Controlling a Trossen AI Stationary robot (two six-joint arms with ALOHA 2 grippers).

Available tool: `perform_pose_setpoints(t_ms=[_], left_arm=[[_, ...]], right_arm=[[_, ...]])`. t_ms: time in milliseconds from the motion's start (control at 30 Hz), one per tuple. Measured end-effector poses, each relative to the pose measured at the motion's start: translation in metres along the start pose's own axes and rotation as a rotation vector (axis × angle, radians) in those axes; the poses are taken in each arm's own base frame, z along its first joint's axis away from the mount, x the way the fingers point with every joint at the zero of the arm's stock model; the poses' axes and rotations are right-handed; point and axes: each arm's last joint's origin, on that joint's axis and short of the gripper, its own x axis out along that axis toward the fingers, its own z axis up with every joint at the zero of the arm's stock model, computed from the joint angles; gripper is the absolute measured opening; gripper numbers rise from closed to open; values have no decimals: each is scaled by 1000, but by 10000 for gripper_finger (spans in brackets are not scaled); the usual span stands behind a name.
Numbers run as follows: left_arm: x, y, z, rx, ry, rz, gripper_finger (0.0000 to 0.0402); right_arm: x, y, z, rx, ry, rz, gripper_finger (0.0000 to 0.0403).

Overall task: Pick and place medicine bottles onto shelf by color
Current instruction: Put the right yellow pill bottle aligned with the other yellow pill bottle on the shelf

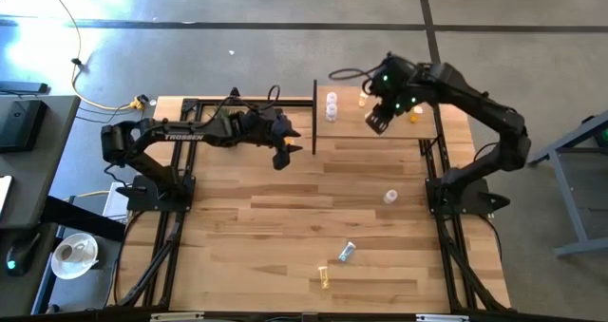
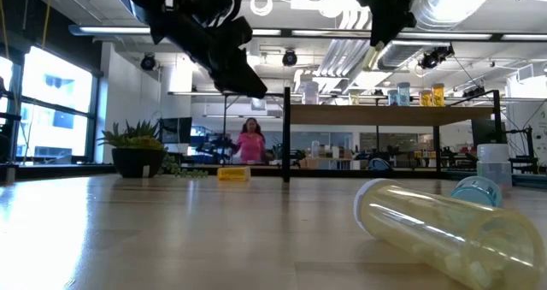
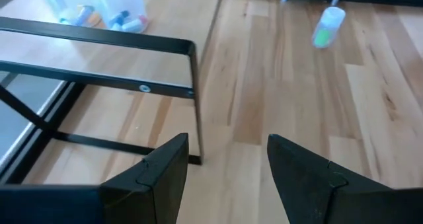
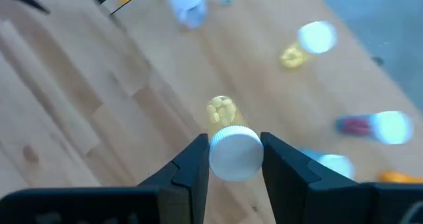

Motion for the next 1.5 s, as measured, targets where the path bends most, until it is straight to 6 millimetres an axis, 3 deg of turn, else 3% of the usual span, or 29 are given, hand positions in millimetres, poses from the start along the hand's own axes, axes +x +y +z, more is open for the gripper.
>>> perform_pose_setpoints(t_ms=[300,667,1067,1500], left_arm=[[-2,11,-2,47,6,31,197],[-5,27,-8,12,41,70,197],[-7,37,-9,11,43,94,197],[-7,36,-9,13,43,93,197]], right_arm=[[2,-31,26,25,48,-57,106],[36,-34,55,-38,217,-59,106],[74,-34,63,-65,331,-48,106],[81,-33,64,-75,347,-44,106]])
